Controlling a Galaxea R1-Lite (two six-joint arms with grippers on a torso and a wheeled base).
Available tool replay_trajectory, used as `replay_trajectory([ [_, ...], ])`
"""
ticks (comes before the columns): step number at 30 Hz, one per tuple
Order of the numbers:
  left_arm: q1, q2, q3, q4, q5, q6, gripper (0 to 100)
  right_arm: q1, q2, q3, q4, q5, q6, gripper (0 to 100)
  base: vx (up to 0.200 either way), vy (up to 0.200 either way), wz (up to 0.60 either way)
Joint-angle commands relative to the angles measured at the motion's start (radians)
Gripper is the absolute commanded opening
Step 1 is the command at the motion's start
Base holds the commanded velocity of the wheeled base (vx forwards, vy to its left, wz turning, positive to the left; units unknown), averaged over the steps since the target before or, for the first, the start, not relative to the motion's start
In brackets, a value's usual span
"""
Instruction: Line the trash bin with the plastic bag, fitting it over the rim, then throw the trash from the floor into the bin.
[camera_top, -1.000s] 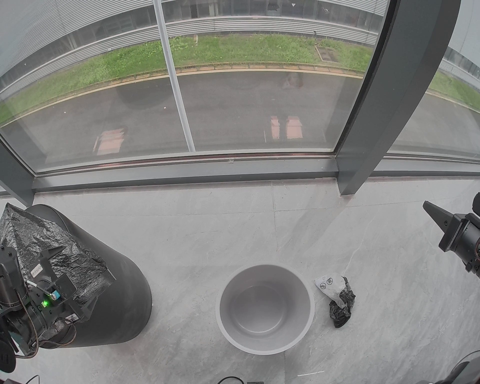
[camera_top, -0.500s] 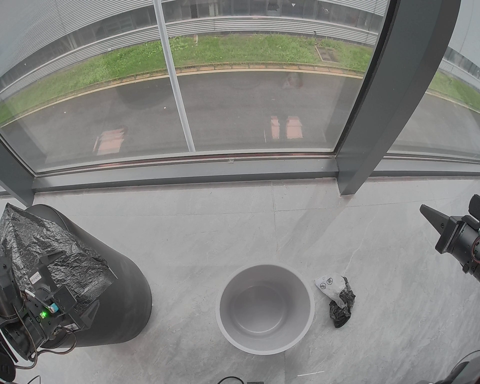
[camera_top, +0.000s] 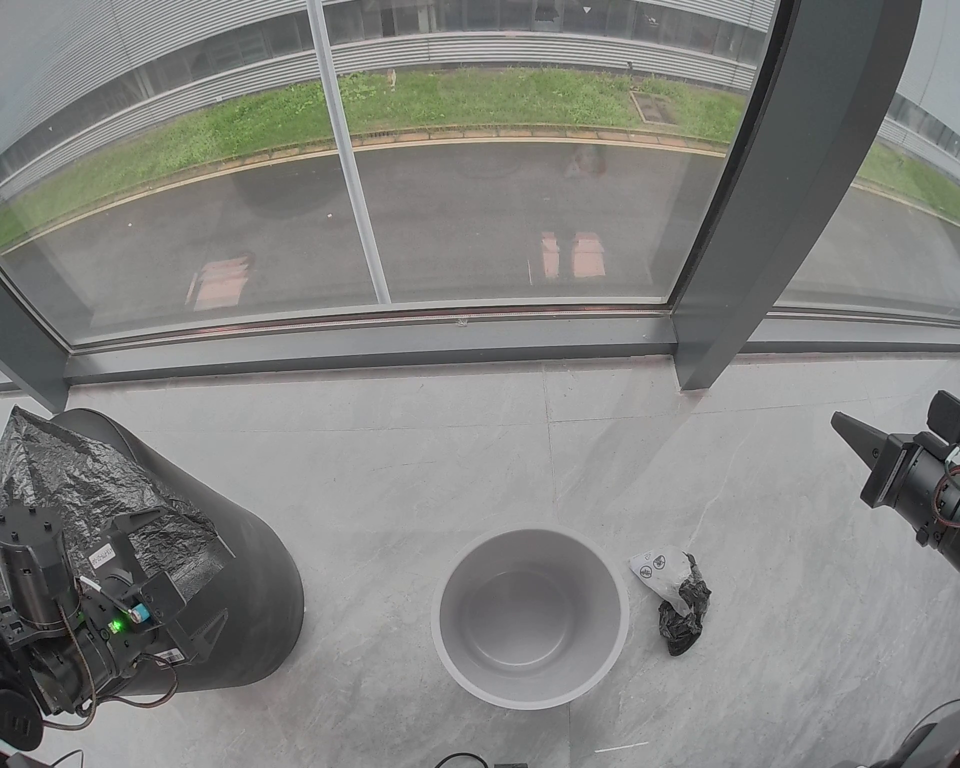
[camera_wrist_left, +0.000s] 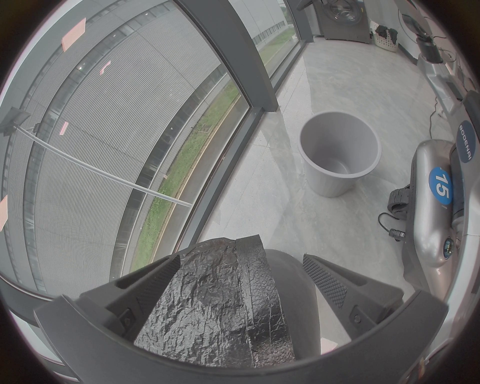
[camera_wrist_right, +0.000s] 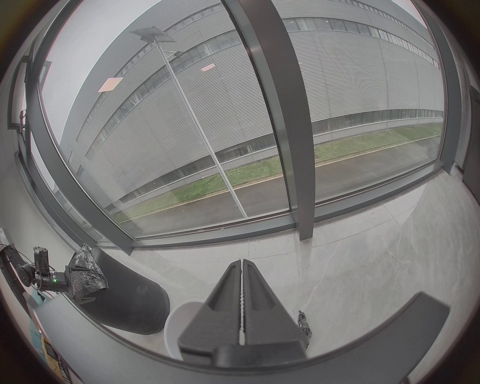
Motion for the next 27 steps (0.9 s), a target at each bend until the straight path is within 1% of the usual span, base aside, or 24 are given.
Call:
replay_trajectory([
  [1,0.000,0.067,-0.010,0.000,0.015,0.005,100,0.001,0.017,0.009,-0.010,0.001,0.000,0,0.000,0.000,0.00],
  [4,0.000,0.097,-0.017,-0.018,0.015,0.010,100,0.001,0.023,0.009,-0.012,0.001,0.000,0,0.000,0.000,0.00],
  [7,0.008,0.151,-0.014,-0.091,0.018,0.010,100,0.001,0.025,0.009,-0.012,0.001,0.000,0,0.000,0.000,0.00],
  [8,0.008,0.151,-0.014,-0.091,0.018,0.010,100,0.001,0.025,0.009,-0.012,0.001,0.000,0,0.000,0.000,0.00],
  [9,0.008,0.196,-0.008,-0.157,0.027,0.009,100,0.001,0.025,0.009,-0.012,0.001,0.000,0,0.000,0.000,0.00],
  [11,0.008,0.242,-0.001,-0.232,0.041,0.010,100,0.001,0.025,0.009,-0.012,0.001,0.000,0,0.000,0.000,0.00],
  [12,0.008,0.242,-0.001,-0.232,0.041,0.010,100,0.001,0.025,0.009,-0.012,0.001,0.000,0,0.000,0.000,0.00],
  [13,0.008,0.283,0.015,-0.308,0.052,0.013,100,0.001,0.025,0.009,-0.012,0.001,0.000,0,0.000,0.000,0.00],
  [14,0.008,0.289,0.016,-0.319,0.052,0.013,100,0.001,0.025,0.009,-0.012,0.001,0.000,0,0.000,0.000,0.00],
  [15,0.008,0.323,0.032,-0.382,0.055,0.028,100,0.001,0.025,0.009,-0.012,0.001,0.000,0,0.000,0.000,0.00],
  [18,0.017,0.358,0.047,-0.465,0.058,0.071,100,0.001,0.023,0.009,-0.012,0.001,0.000,0,0.000,0.000,0.00],
  [20,0.025,0.361,0.053,-0.499,0.058,0.088,100,0.001,0.025,0.009,-0.012,0.001,0.000,0,0.000,0.000,0.00],
  [27,0.025,0.344,0.052,-0.505,0.057,0.088,100,0.001,0.025,0.009,-0.012,0.001,0.000,0,0.000,0.000,0.00],
])
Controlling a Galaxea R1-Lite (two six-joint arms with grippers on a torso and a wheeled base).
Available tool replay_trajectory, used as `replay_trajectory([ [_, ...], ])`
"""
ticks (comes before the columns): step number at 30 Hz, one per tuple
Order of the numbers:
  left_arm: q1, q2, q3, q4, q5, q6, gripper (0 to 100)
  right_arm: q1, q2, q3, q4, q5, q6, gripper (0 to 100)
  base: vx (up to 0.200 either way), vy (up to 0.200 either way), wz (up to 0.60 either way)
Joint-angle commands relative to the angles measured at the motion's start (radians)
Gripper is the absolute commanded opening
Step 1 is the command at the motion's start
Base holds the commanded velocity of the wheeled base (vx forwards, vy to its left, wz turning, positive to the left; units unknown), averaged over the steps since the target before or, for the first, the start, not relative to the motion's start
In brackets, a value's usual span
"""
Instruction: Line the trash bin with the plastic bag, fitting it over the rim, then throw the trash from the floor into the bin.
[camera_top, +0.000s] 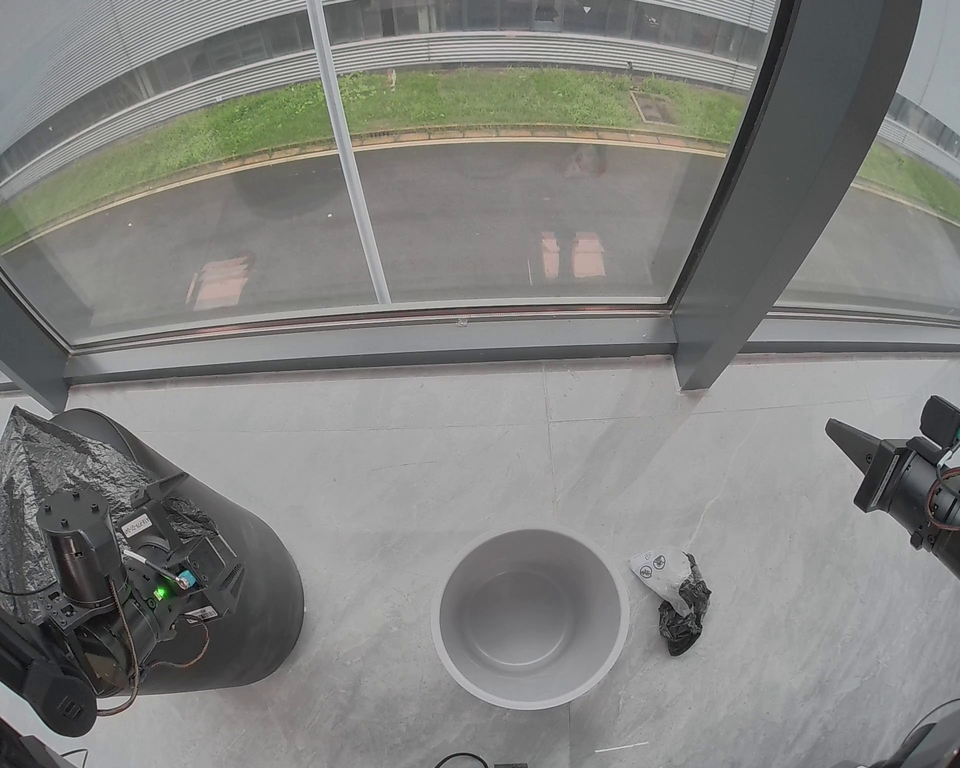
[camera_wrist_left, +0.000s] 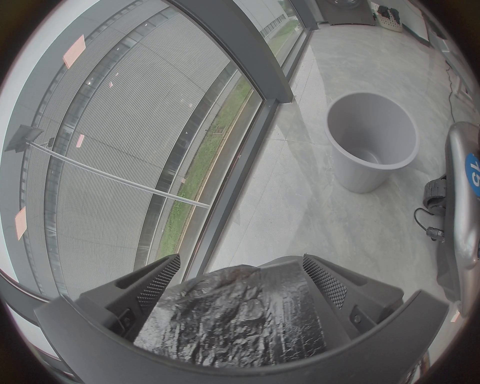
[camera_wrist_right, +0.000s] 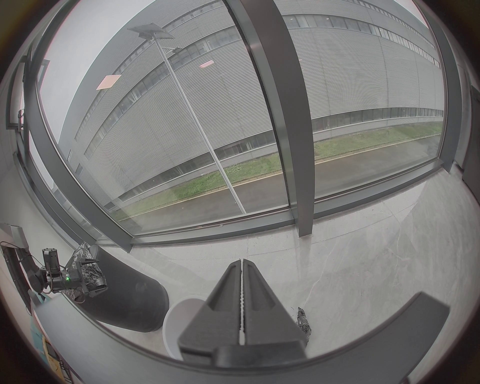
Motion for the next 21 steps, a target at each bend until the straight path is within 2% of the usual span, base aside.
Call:
replay_trajectory([
  [1,0.001,0.015,0.003,-0.001,0.000,-0.001,100,0.001,-0.002,0.000,0.000,0.000,0.000,0,0.000,0.000,0.00],
  [13,0.010,0.015,-0.007,-0.006,0.015,0.005,100,0.001,-0.001,0.000,0.000,0.000,0.000,0,0.000,0.000,0.00],
  [14,0.015,0.015,0.003,-0.026,0.047,0.019,100,0.001,-0.001,0.000,0.000,0.000,0.000,0,0.000,0.000,0.00],
  [21,0.018,0.017,0.006,-0.050,0.055,0.023,100,0.001,-0.002,0.000,0.000,0.000,0.000,0,0.000,0.000,0.00],
])
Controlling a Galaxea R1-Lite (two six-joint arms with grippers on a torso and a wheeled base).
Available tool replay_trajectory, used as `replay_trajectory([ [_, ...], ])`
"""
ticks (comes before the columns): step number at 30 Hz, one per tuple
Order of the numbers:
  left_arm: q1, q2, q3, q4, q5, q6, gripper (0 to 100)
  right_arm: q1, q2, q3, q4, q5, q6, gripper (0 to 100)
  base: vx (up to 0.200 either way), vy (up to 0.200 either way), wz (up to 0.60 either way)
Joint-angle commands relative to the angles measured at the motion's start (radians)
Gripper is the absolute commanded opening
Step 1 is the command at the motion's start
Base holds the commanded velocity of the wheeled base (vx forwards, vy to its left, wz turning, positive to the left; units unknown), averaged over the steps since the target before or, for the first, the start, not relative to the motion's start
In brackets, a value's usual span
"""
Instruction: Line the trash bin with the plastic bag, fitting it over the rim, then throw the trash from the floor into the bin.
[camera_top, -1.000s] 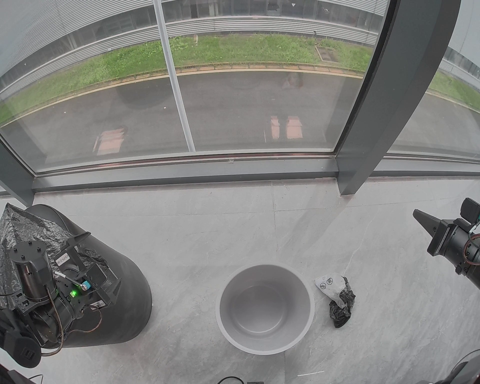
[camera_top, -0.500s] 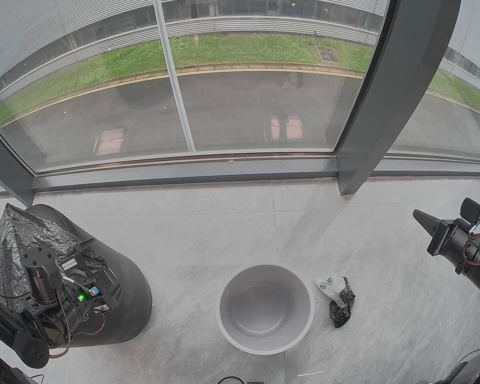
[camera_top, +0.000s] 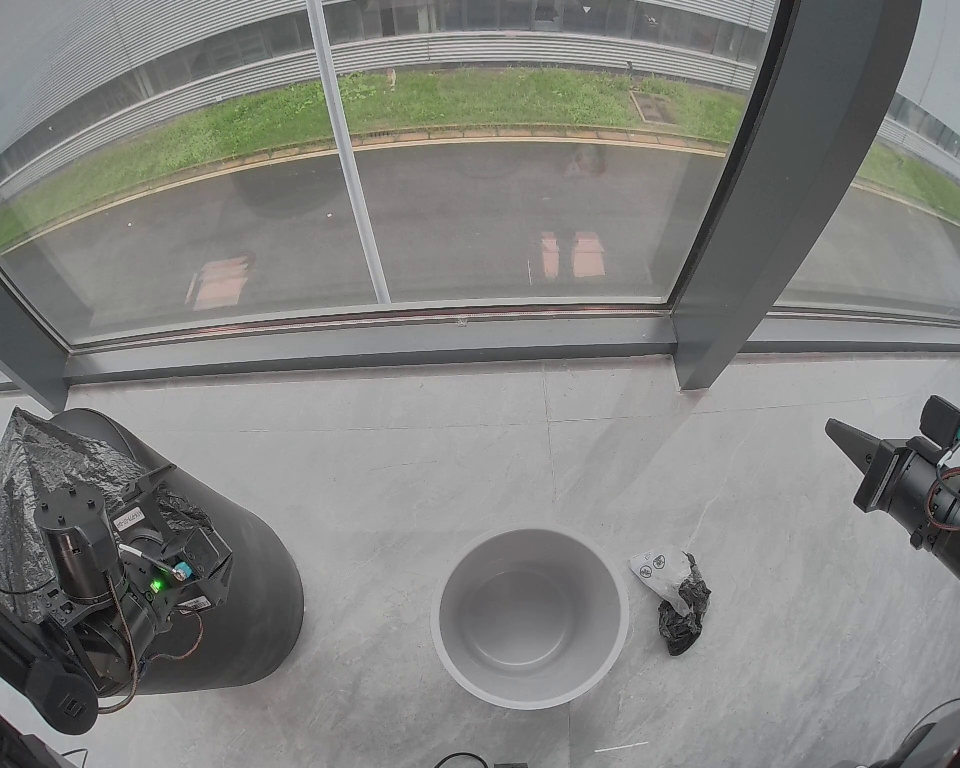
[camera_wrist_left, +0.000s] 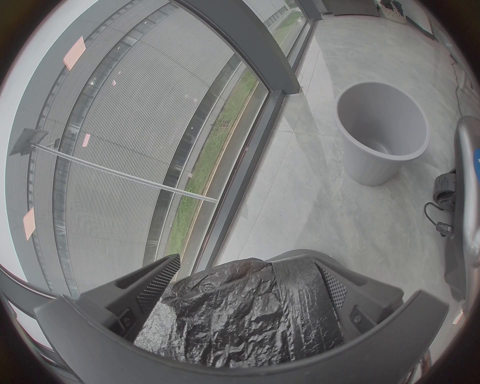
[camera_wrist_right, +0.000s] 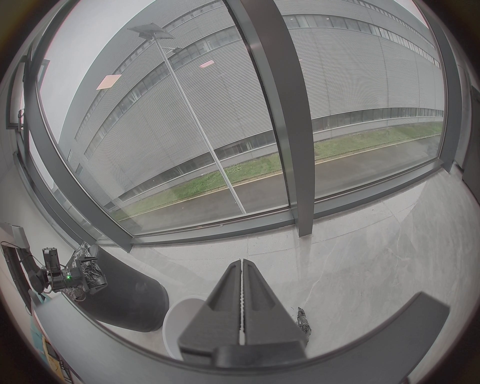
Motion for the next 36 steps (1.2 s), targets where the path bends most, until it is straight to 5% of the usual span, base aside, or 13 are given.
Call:
replay_trajectory([
  [1,0.005,-0.001,0.005,-0.002,0.003,0.003,100,0.001,-0.002,0.000,0.000,0.000,-0.001,0,0.000,0.000,0.00],
  [20,0.011,0.019,0.055,-0.095,0.051,0.025,100,0.002,-0.010,0.001,0.000,0.000,-0.001,0,0.000,0.000,0.00],
  [21,0.011,0.019,0.055,-0.100,0.051,0.025,0,0.002,-0.010,0.001,0.000,0.000,-0.001,0,0.000,0.000,0.00],
  [36,0.009,0.014,0.054,-0.109,0.043,0.006,0,0.002,-0.015,0.001,0.000,0.000,-0.001,0,0.000,0.000,0.00],
])
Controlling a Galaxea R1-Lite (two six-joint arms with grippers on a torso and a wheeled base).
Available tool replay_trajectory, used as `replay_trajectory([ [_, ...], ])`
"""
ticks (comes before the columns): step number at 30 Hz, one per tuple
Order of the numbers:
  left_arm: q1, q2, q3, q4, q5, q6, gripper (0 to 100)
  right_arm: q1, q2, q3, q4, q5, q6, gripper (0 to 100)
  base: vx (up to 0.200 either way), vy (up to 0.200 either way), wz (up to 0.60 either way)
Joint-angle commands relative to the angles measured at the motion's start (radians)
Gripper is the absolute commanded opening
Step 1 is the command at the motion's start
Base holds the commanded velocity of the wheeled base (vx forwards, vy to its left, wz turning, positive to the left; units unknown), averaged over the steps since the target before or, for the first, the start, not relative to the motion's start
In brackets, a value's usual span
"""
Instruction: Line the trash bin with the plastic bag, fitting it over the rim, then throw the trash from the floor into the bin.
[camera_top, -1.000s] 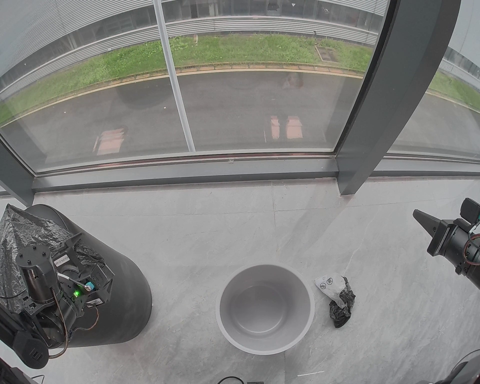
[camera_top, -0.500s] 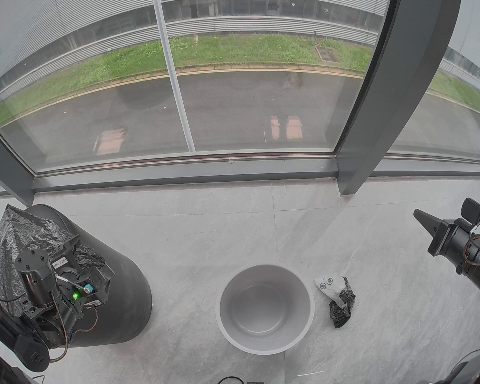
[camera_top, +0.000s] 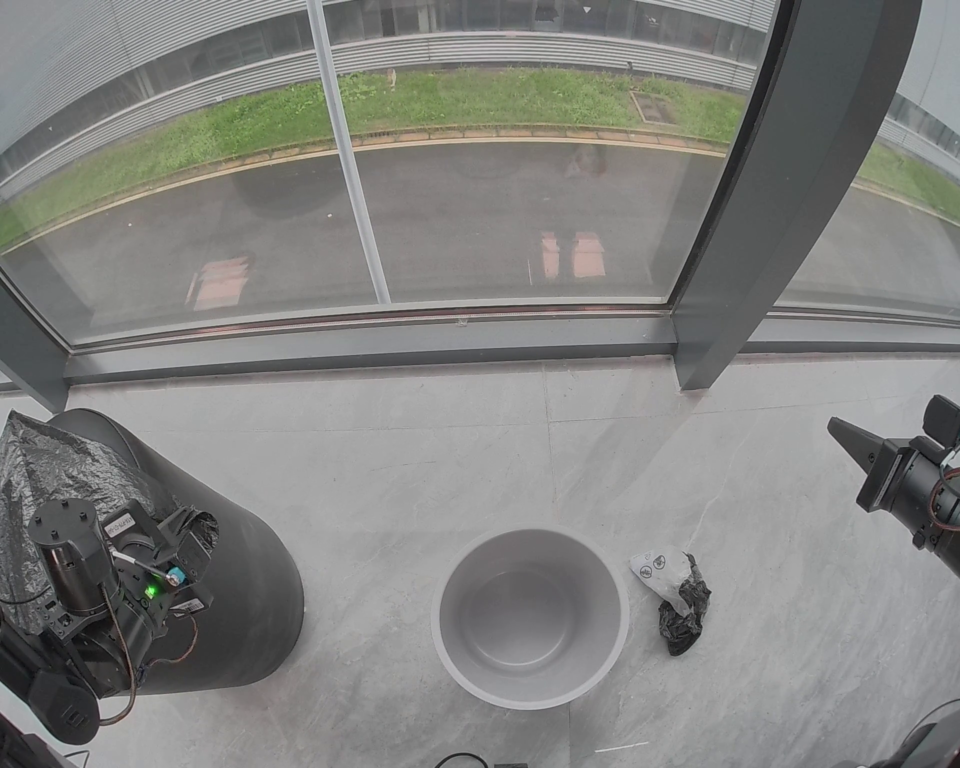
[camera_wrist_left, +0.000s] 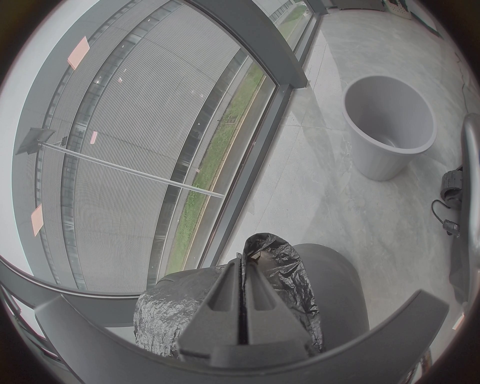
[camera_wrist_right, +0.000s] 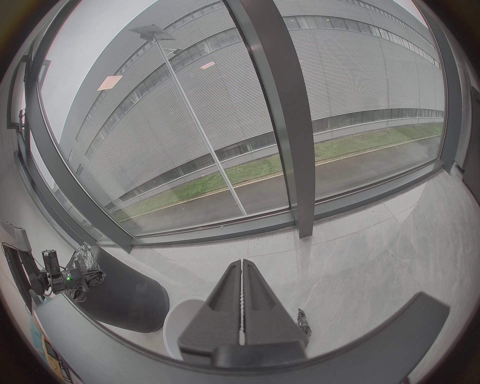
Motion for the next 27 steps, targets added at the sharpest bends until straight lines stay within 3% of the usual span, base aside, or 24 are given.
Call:
replay_trajectory([
  [1,0.000,-0.002,-0.003,0.000,0.000,-0.002,0,0.001,-0.004,0.000,0.000,0.000,-0.001,0,0.000,0.000,0.00],
  [5,-0.006,-0.008,-0.014,-0.002,0.000,-0.039,0,0.001,-0.007,0.000,0.000,0.000,-0.003,0,0.000,0.000,0.00],
  [7,-0.011,-0.033,-0.046,-0.035,-0.003,-0.139,0,0.001,-0.016,0.000,0.000,0.000,-0.004,0,0.000,0.000,0.00],
  [11,-0.024,-0.068,-0.217,-0.040,-0.002,-0.562,0,0.001,-0.042,-0.003,0.000,-0.001,-0.007,0,0.000,0.000,0.00],
  [12,-0.024,-0.068,-0.224,-0.040,-0.002,-0.579,0,0.001,-0.042,-0.003,0.000,-0.001,-0.007,0,0.000,0.000,0.00],
  [14,0.009,-0.081,-0.376,-0.034,0.001,-0.918,0,0.001,-0.060,-0.006,0.000,-0.001,-0.009,0,0.000,0.000,0.00],
  [15,0.012,-0.081,-0.384,-0.034,0.001,-0.937,0,0.001,-0.062,-0.006,0.000,-0.001,-0.009,0,0.000,0.000,0.00],
  [16,0.068,-0.096,-0.433,-0.011,0.003,-1.127,0,0.004,-0.068,-0.006,0.000,-0.001,-0.009,0,0.000,0.000,0.00],
  [19,0.144,-0.128,-0.468,0.101,-0.006,-1.346,0,0.010,-0.074,-0.005,0.000,-0.001,-0.010,0,0.000,0.000,0.00],
  [22,0.137,-0.147,-0.545,0.275,-0.025,-1.555,0,0.021,-0.079,-0.005,0.000,-0.001,-0.010,0,0.000,0.000,0.00],
  [23,0.135,-0.148,-0.550,0.285,-0.026,-1.565,0,0.021,-0.080,-0.005,0.000,-0.003,-0.010,0,0.000,0.000,0.00],
  [24,0.098,-0.174,-0.616,0.437,-0.086,-1.684,0,0.030,-0.080,-0.005,0.000,-0.004,-0.010,0,0.000,0.000,0.00],
  [27,0.046,-0.225,-0.724,0.670,-0.259,-1.881,0,0.054,-0.080,-0.008,0.000,-0.024,-0.010,0,0.000,0.000,0.00],
])
